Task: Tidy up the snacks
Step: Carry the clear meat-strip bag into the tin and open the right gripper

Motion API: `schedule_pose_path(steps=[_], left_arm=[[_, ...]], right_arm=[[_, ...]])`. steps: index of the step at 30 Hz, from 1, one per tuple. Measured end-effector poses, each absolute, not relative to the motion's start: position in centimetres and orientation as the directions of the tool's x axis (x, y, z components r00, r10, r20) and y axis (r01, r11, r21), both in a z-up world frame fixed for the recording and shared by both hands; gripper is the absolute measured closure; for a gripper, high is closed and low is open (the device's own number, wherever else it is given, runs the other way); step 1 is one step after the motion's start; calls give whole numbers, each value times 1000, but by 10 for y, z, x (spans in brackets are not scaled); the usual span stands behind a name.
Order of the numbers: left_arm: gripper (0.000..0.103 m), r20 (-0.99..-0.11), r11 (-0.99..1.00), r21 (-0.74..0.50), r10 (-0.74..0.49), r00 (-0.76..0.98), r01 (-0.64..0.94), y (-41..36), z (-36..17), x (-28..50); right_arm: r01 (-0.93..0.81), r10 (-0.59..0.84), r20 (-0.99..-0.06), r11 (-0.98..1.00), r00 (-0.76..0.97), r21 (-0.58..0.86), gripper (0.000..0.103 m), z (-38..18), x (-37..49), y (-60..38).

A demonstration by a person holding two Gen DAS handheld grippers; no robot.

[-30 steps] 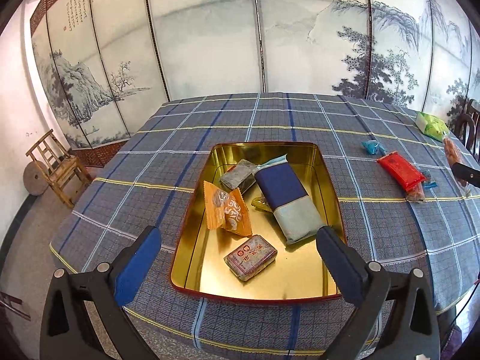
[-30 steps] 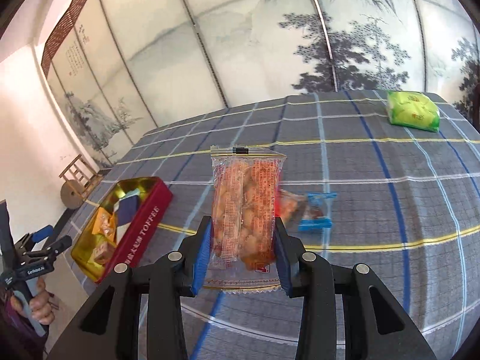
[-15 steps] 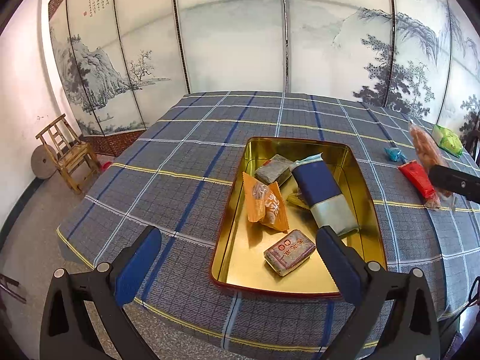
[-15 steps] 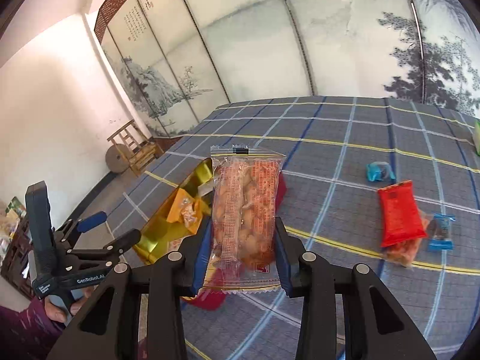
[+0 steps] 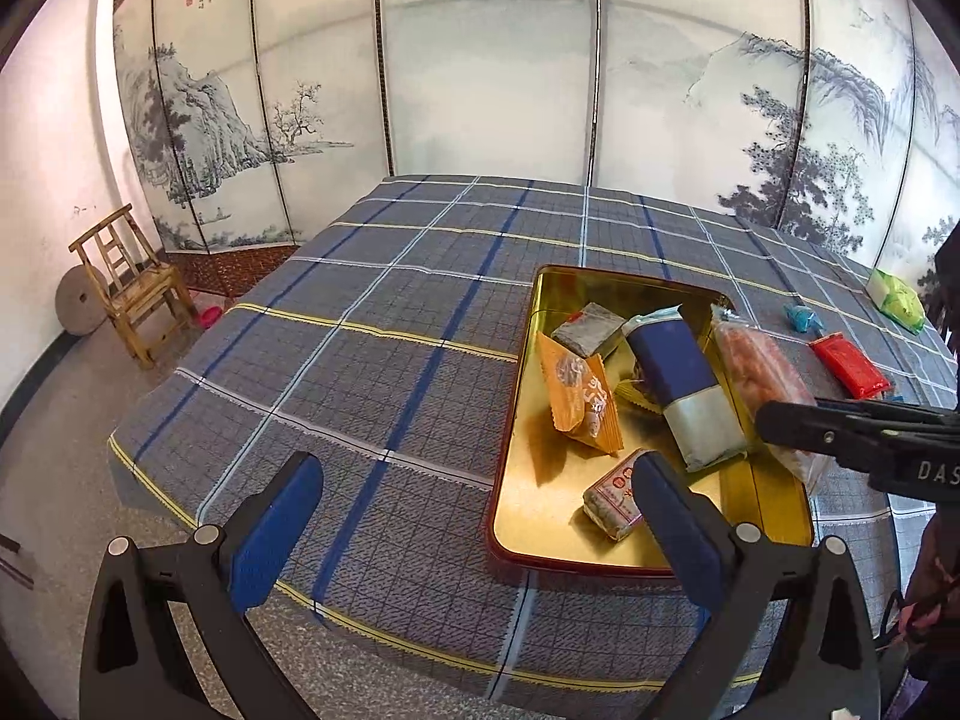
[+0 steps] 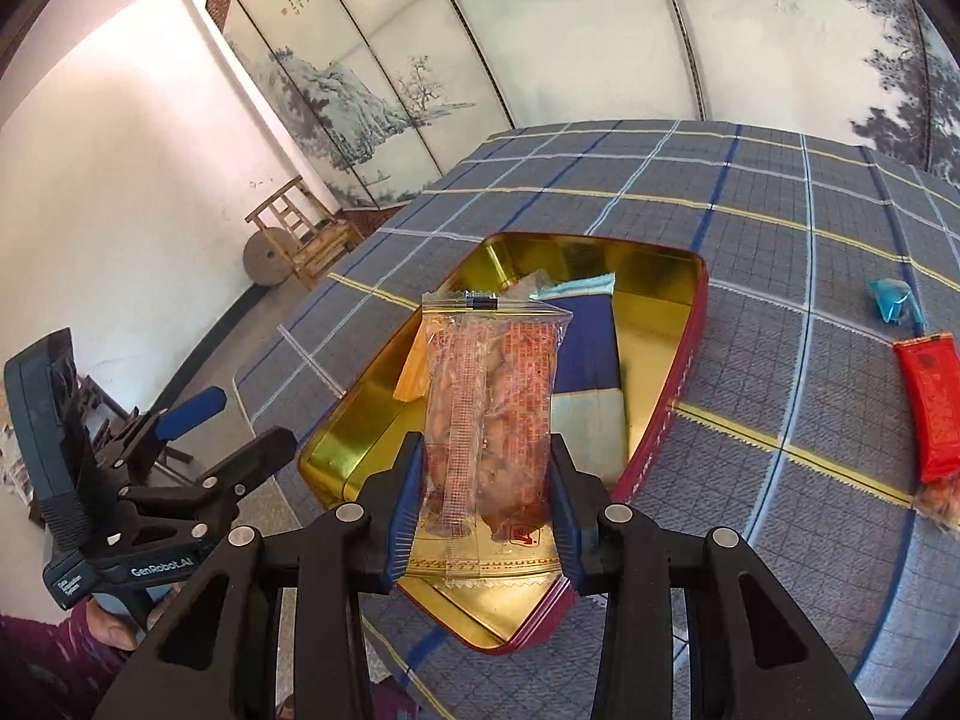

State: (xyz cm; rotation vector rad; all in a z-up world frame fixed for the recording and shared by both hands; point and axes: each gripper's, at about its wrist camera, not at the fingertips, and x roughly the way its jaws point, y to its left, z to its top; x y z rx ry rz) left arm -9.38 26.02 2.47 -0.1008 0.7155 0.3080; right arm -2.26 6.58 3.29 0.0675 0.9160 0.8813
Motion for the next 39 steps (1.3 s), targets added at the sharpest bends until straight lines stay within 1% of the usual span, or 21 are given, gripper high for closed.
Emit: schedule_pose_path(steps=[12, 18, 29, 39], left_arm=[[1, -594, 956, 55, 263, 760, -288, 256, 26, -103], [1, -611, 955, 35, 253, 750, -294, 262, 24, -102], [1, -620, 957, 53, 255, 742, -285, 259, 18, -102], [1, -632, 959, 42, 242, 736, -279, 262, 13, -100]], right_arm=[[-637, 653, -714, 667, 251, 386, 63, 10, -8, 101], [-636, 642, -724, 674, 252, 376, 63, 8, -2, 109], [-640, 632, -733, 677, 253, 363, 63, 5, 6, 125], [-637, 623, -733, 688, 275, 346, 63, 4, 11, 128]])
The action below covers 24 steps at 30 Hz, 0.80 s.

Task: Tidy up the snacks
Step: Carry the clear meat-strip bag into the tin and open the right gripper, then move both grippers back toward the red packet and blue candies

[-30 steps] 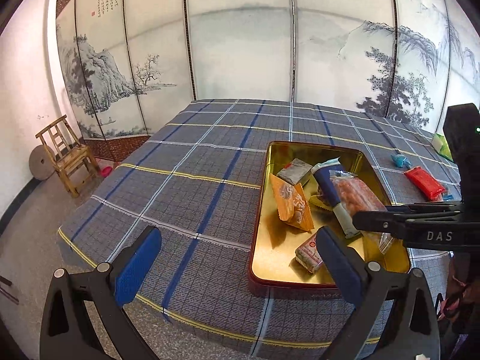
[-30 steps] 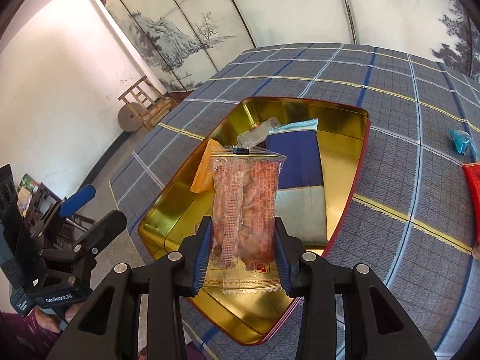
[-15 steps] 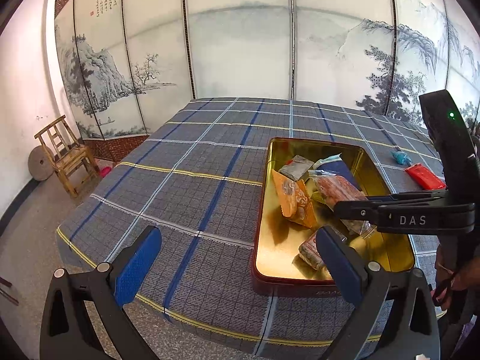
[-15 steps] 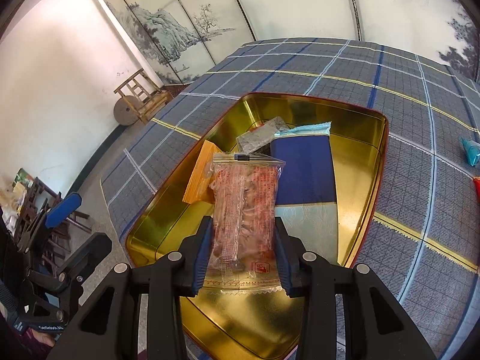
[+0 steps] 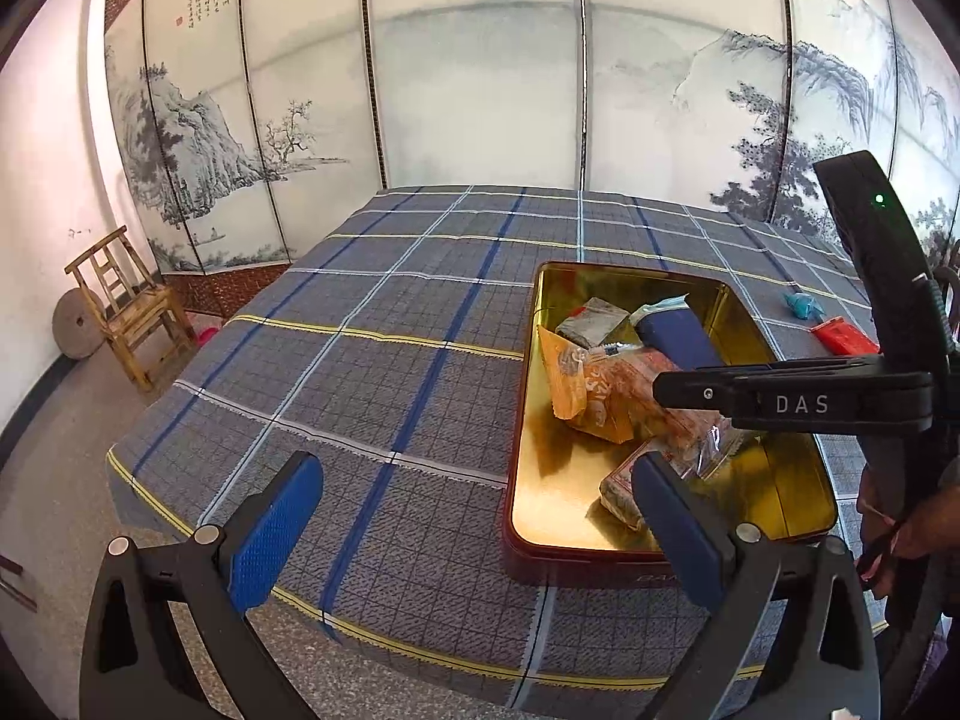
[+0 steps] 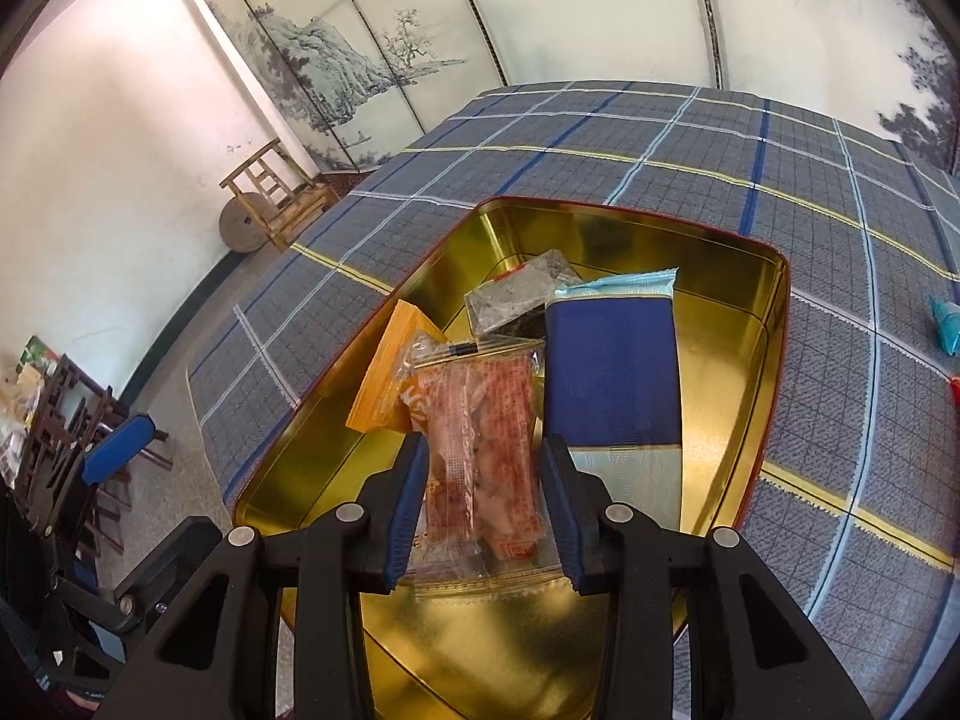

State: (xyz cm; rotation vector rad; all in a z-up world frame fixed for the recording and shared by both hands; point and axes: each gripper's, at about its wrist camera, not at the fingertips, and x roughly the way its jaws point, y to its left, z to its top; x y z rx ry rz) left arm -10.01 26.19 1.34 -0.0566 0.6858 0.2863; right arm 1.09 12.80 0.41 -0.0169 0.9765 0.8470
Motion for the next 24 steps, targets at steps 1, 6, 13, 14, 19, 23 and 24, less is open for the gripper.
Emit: schedule_pose_path(steps=[1, 6, 13, 14, 19, 23, 24], left_arm=[[1, -632, 959, 43, 242, 736, -279, 262, 13, -100], [1, -640, 959, 42, 240, 730, -279, 263, 12, -99], [1, -620, 958, 63, 256, 741, -279, 259, 13, -101], [1, -618, 959, 65, 256, 743, -277, 257, 13, -101], [1, -620, 960, 76, 258, 741, -270, 252, 14, -101], [1, -626, 963, 81, 249, 739, -256, 248, 17, -102], [1, -625, 963, 85, 250, 739, -254, 247, 17, -102]], right_arm=[[-639, 622, -733, 688, 276, 344, 63, 4, 11, 128], [-644, 627, -726, 685, 283, 341, 63, 6, 7, 127], [-647, 644, -712, 675, 281, 355, 63, 11, 1, 123], [-647, 646, -710, 673, 280, 357, 63, 12, 0, 122], [-648, 654, -703, 669, 280, 364, 60, 14, -4, 118], [-645, 661, -694, 668, 286, 371, 57, 17, -8, 112], [-644, 664, -690, 667, 286, 375, 56, 18, -8, 110]])
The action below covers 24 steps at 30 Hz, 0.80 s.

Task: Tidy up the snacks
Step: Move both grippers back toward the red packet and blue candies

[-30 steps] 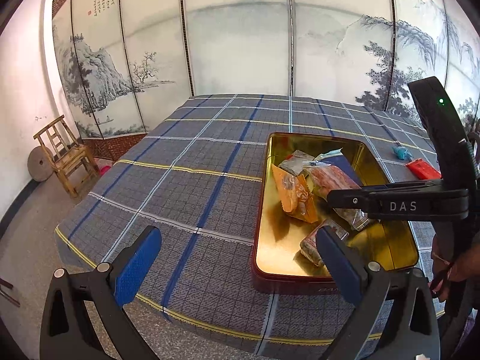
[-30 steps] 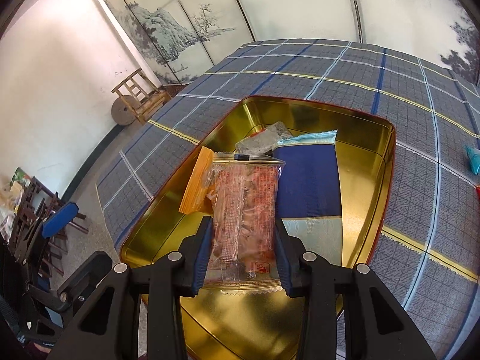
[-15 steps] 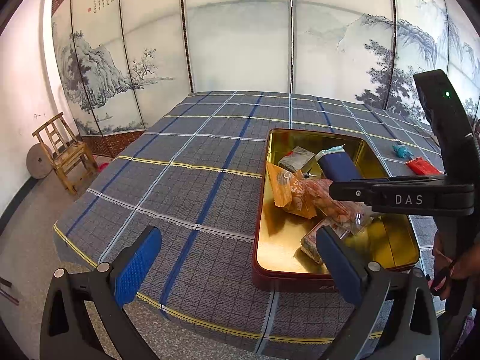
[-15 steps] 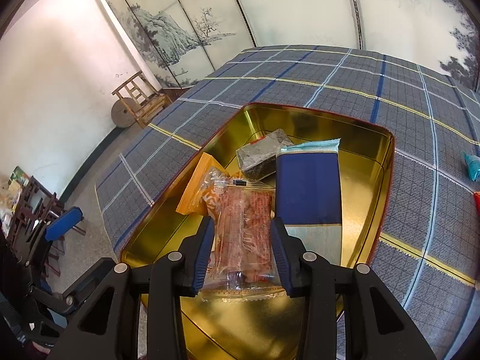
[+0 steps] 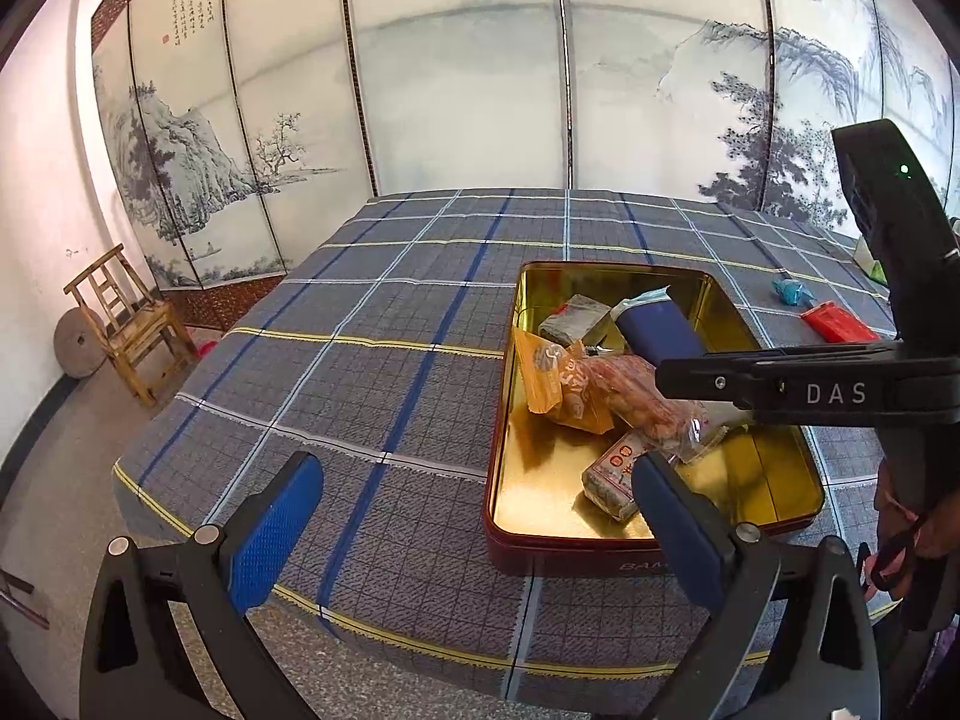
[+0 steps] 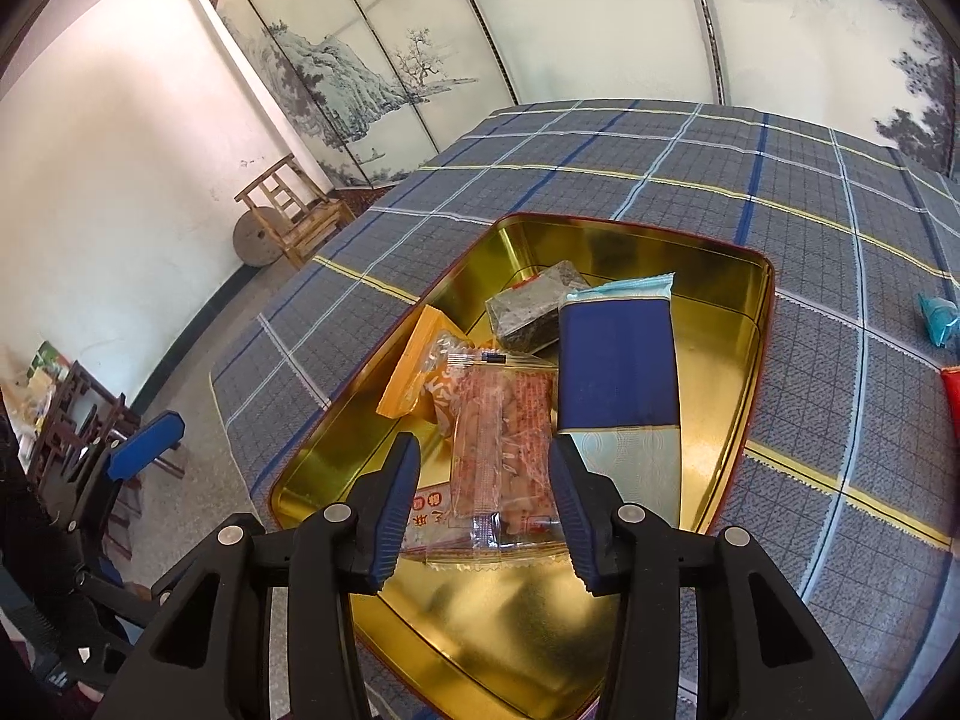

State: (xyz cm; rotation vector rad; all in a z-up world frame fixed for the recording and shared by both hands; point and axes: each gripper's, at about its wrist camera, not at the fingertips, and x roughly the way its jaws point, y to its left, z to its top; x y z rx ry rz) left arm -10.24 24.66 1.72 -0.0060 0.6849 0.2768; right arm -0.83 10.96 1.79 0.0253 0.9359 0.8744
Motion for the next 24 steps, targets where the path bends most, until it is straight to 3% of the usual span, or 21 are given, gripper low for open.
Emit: schedule_pose_path(steps=[24], left_arm=[[1, -625, 960, 198, 280, 729, -199, 201, 29, -100]], right_arm=[[-536, 689, -616, 709, 383, 459, 46, 22, -21, 1]])
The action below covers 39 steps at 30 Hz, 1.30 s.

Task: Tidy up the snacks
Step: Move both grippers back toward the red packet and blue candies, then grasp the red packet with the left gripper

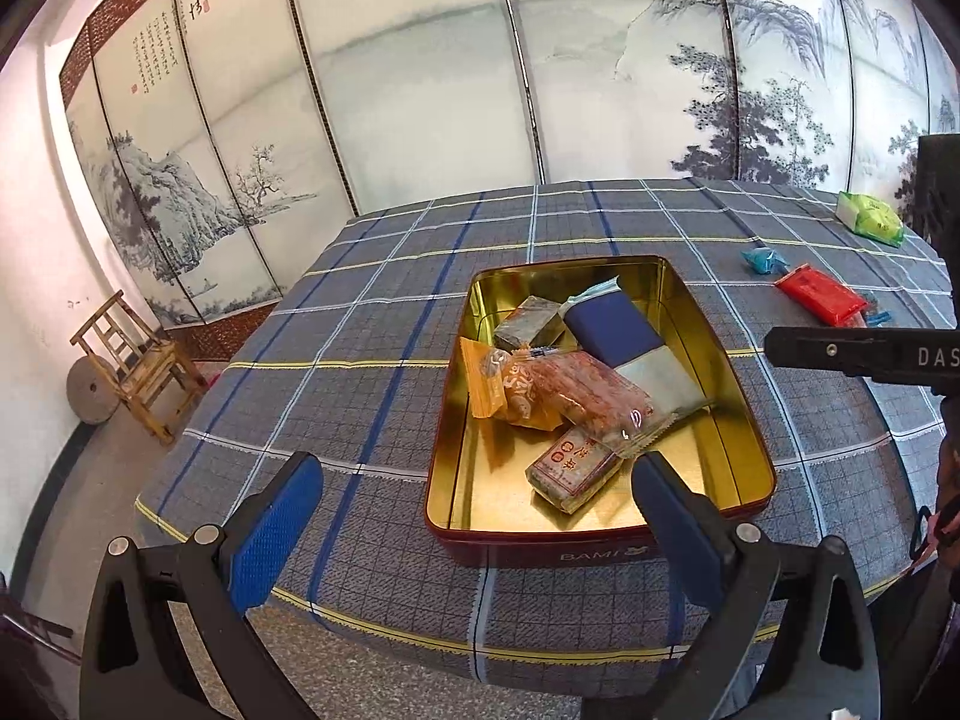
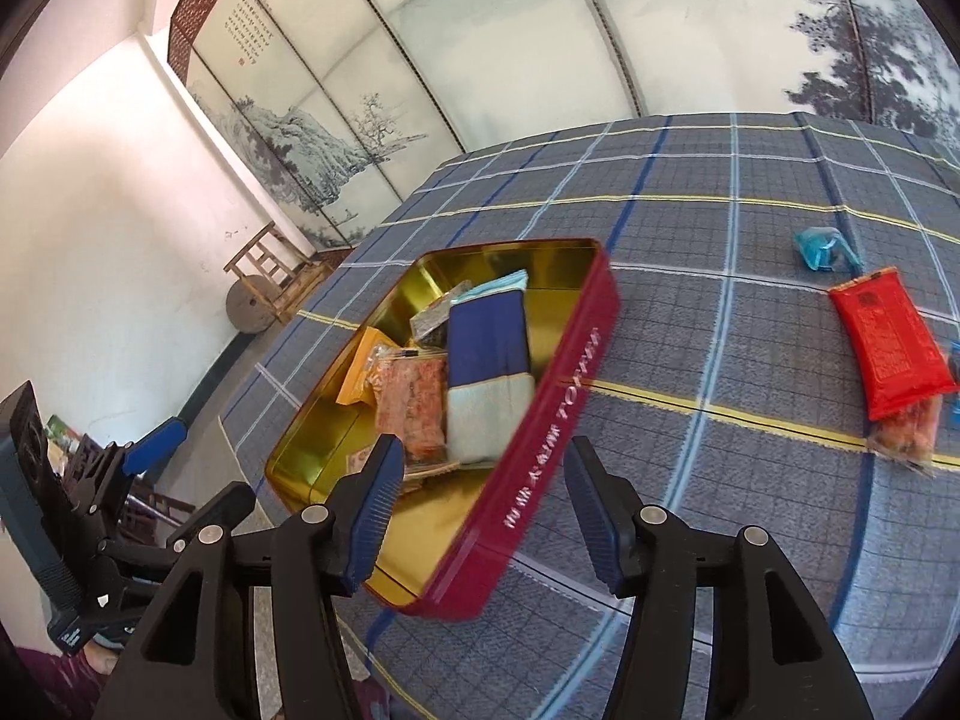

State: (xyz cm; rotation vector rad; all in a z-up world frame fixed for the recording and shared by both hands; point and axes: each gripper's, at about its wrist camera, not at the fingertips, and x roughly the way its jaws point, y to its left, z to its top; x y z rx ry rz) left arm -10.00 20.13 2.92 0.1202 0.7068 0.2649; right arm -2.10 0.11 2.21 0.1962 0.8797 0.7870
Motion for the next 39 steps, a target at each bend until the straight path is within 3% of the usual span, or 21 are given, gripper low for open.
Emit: schedule_pose_path(steps=[12, 28, 34, 39], left_arm=[[1, -671, 952, 239, 305, 676, -193, 181, 27, -87], [1, -686, 949, 310, 271, 675, -66, 122, 36, -71], [1, -733, 963, 265, 167, 659, 50, 86, 39, -52], [1, -784, 987, 91, -11, 621, 133, 61, 49, -25]], right_arm=[[-310, 575, -618, 815, 537, 489, 42, 2, -8, -131], [-88, 335, -673, 923, 659, 374, 36, -18, 1, -263], [-71, 289, -685, 942, 669, 329, 34, -21, 11, -285], [-58, 266, -705, 951, 657, 305, 33, -29, 23, -297]])
